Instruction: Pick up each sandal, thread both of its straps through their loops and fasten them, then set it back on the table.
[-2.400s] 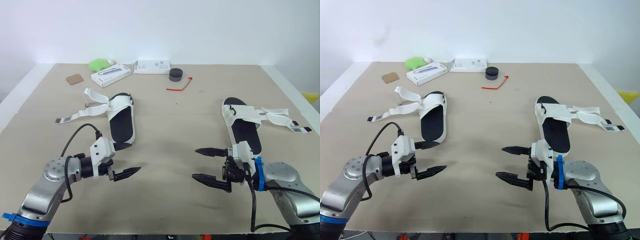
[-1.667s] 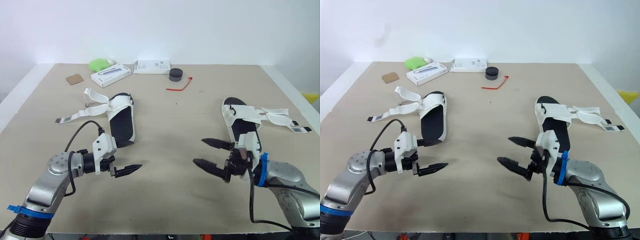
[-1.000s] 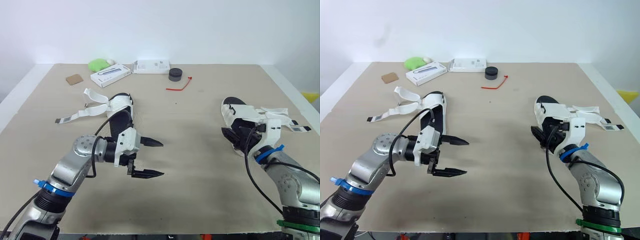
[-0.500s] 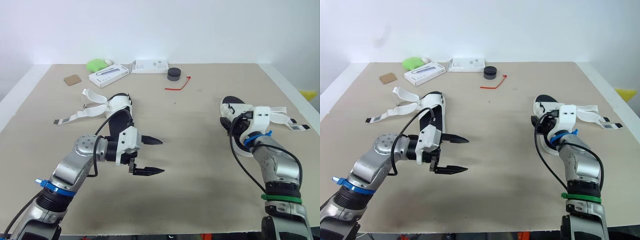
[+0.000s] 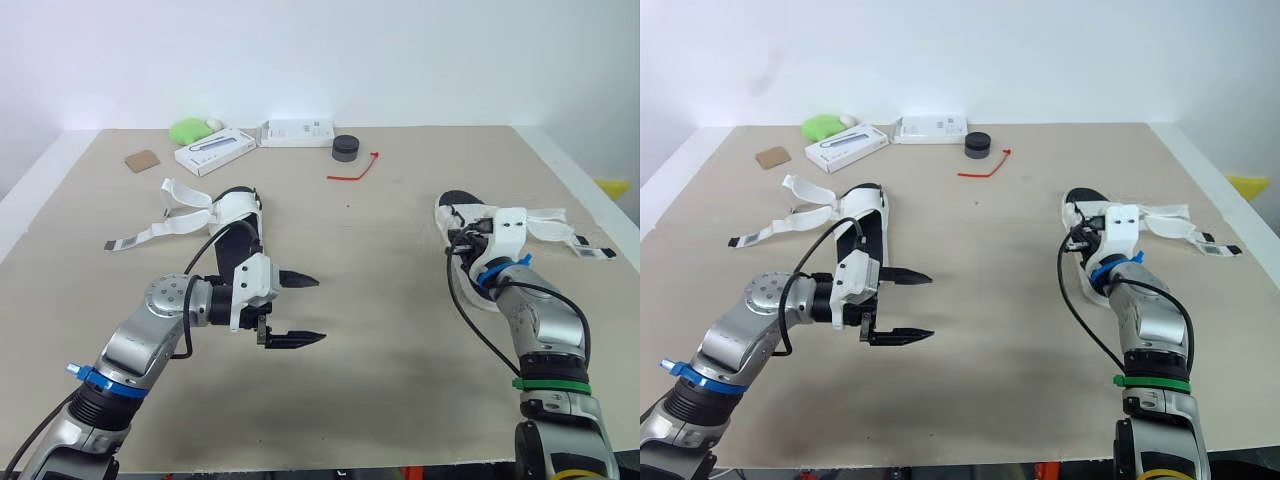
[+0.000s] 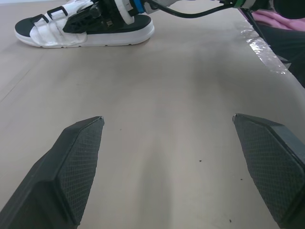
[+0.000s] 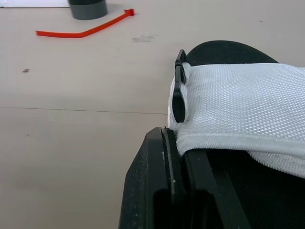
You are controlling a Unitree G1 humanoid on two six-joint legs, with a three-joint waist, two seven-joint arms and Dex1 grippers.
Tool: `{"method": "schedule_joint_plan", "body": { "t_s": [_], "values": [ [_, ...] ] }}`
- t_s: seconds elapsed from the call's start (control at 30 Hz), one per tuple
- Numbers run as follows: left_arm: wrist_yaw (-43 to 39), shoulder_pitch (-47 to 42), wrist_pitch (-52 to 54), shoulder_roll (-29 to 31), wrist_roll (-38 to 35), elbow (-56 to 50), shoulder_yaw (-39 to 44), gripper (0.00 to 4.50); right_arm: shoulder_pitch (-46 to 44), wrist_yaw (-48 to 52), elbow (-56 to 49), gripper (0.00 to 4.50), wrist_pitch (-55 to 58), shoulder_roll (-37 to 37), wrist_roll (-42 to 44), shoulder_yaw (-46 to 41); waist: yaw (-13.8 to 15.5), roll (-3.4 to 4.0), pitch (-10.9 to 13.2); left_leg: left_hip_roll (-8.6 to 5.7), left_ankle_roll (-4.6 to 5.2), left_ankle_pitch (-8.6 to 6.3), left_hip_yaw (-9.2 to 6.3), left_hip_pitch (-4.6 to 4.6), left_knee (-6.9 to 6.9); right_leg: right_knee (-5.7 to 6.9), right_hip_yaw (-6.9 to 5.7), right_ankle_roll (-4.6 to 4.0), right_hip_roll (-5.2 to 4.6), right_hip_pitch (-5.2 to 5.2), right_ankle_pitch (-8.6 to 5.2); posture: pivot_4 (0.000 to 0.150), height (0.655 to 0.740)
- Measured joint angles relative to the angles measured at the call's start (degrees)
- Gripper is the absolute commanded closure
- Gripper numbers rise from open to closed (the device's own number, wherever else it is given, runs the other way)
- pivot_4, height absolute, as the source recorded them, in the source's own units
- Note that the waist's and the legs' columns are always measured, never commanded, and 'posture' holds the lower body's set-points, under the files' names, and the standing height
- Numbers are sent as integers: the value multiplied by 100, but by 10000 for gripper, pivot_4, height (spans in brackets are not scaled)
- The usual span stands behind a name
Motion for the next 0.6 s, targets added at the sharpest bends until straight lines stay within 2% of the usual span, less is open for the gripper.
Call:
{"method": "schedule_joint_plan", "body": {
  "t_s": [0.1,0.3,0.4,0.47,0.6],
  "values": [
    [6,18,7,28,-6,-2,65,0,1,333,-18,44756,-22,-3,25,32,-9,0,0,2,1,0,0,0,0,0,0,-1,2,-1,0,1500,7400],
    [-125,18,169,252,-229,-66,265,0,151,1798,-744,44756,148,-186,528,455,-65,4,3,6,6,-4,-4,-3,-1,0,-4,-3,8,-5,-2,1500,7400],
    [-267,24,237,435,-364,-118,378,0,318,2999,-1441,44756,190,-653,742,971,-64,5,3,6,11,-7,-8,0,0,-2,-8,-2,7,-8,-4,1500,7400],
    [-352,87,259,522,-485,-210,516,0,526,4189,-2056,44756,23,-1178,790,1567,-60,3,4,8,17,-12,-14,27,0,-5,-17,0,6,-8,-11,1500,7400],
    [-418,229,267,695,-609,-393,654,0,695,5721,-2363,44756,-639,-1611,664,2435,-56,2,5,4,20,-17,-9,29,1,-6,-16,4,-2,-8,-17,1500,7400]
  ]
}}
